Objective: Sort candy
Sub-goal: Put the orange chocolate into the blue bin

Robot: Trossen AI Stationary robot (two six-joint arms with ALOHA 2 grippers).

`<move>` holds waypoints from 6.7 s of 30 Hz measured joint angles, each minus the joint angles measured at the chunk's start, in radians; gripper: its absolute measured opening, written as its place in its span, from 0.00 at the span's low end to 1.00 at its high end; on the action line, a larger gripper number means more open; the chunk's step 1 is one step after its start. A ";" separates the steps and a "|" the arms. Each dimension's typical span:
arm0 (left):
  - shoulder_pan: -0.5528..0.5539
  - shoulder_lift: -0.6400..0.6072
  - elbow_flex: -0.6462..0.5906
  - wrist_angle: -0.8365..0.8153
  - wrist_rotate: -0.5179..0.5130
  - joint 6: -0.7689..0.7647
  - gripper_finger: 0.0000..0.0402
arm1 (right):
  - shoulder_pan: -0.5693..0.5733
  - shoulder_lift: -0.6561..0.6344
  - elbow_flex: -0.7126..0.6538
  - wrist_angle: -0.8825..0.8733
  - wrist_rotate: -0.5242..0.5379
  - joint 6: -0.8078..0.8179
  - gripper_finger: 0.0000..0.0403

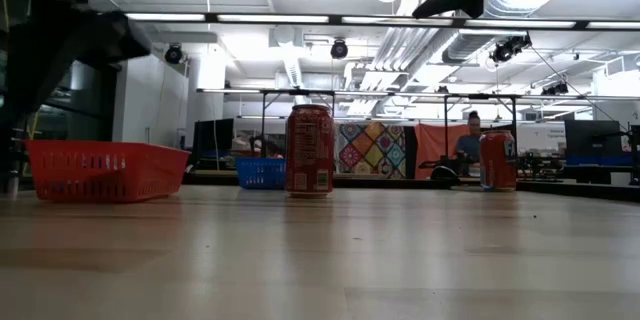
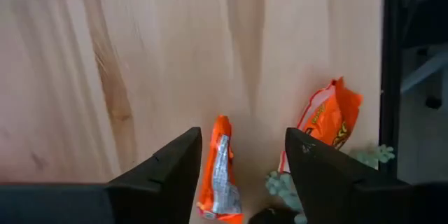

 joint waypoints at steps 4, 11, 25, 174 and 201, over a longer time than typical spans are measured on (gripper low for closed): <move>-0.011 0.042 0.000 -0.001 0.005 -0.056 0.52 | 0.000 0.000 0.000 0.000 0.000 -0.015 0.59; -0.012 0.103 0.000 -0.002 -0.019 -0.008 0.56 | 0.000 0.000 0.000 -0.006 0.000 -0.034 0.59; -0.013 0.176 0.001 0.000 -0.011 0.043 0.47 | 0.000 0.000 0.000 -0.044 0.000 -0.052 0.59; -0.024 -0.167 0.063 0.387 -0.094 0.428 0.46 | 0.146 0.104 0.000 0.079 -0.099 0.244 0.59; -0.258 0.351 0.339 -0.127 -0.090 0.201 0.46 | 0.397 0.104 0.000 0.028 0.068 0.188 0.59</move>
